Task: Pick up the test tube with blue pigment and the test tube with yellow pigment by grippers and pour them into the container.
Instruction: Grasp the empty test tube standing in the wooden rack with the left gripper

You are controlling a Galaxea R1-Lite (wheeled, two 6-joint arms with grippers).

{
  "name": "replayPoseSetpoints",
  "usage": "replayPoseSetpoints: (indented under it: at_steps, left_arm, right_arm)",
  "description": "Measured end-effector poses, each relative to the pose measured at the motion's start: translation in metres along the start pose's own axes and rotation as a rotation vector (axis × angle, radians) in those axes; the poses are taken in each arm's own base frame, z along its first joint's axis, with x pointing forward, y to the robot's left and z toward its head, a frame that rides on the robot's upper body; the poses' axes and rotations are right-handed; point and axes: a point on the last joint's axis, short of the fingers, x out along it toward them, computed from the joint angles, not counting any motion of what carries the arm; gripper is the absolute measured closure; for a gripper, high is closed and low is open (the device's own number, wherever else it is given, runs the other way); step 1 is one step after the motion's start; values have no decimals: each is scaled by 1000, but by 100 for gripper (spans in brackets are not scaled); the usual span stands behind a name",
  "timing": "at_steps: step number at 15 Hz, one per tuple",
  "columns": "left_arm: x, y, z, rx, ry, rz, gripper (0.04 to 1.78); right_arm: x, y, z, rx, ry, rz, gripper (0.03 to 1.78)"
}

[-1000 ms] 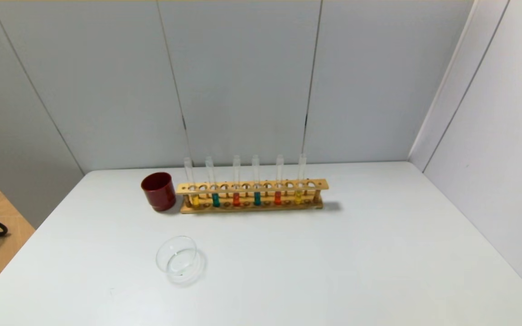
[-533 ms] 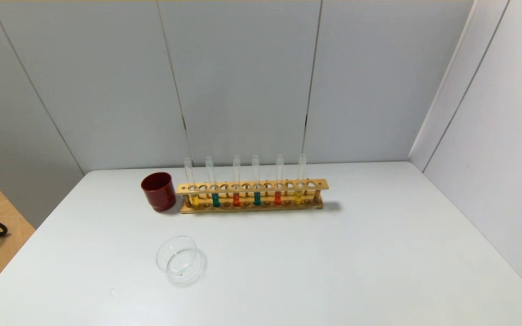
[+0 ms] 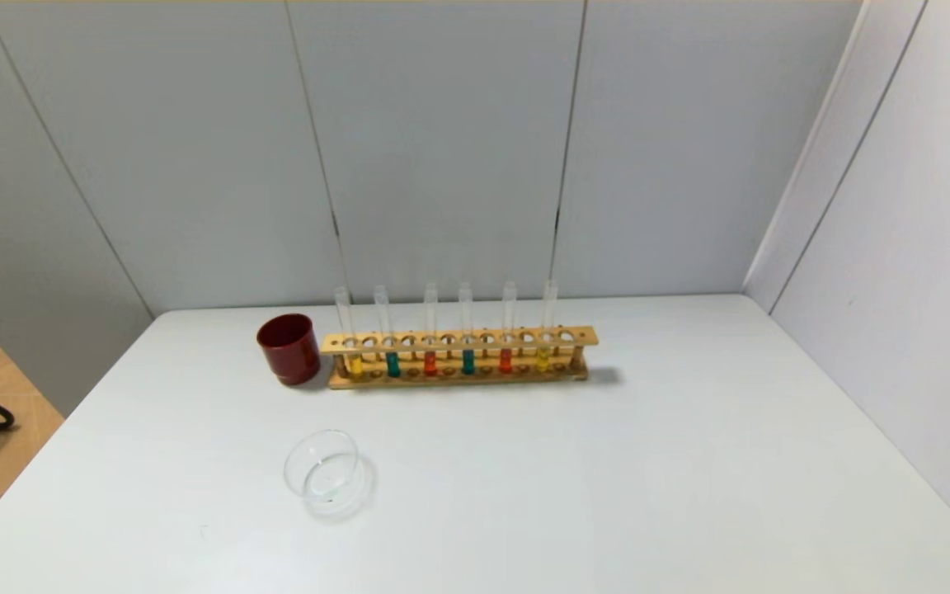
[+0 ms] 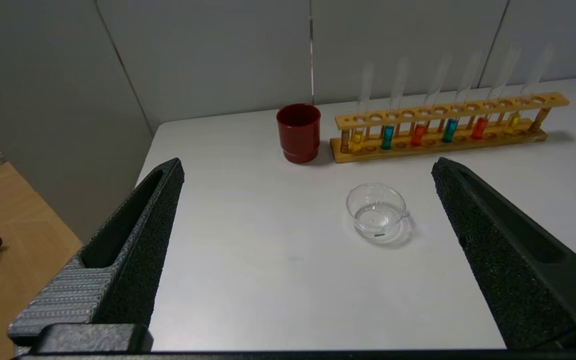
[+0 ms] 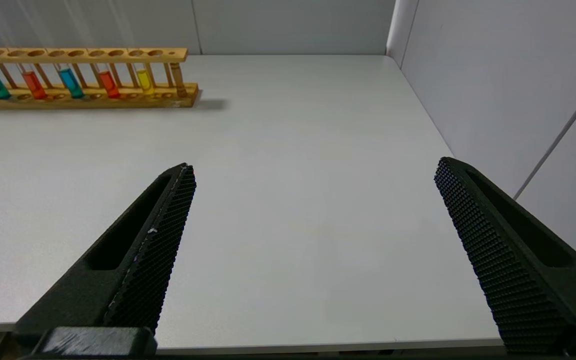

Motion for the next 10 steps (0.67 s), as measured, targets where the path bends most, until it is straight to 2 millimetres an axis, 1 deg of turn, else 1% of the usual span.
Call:
replayPoseSetpoints:
  at_steps: [2, 3, 5, 7, 9, 10]
  left_arm:
    - [27, 2, 30, -2, 56, -11, 7]
    - [45, 3, 42, -4, 85, -26, 7]
    - [85, 4, 56, -10, 131, -64, 7]
    - [130, 4, 59, -19, 172, -90, 7]
    - [173, 1, 53, -34, 206, -124, 7]
    - [192, -3, 47, -48, 229, -145, 7]
  right_arm:
    - [0, 0, 0, 0, 0, 0, 6]
    - [0, 0, 0, 0, 0, 0, 6]
    - [0, 0, 0, 0, 0, 0, 6]
    - [0, 0, 0, 0, 0, 0, 6]
    - [0, 0, 0, 0, 0, 0, 6]
    - [0, 0, 0, 0, 0, 0, 6]
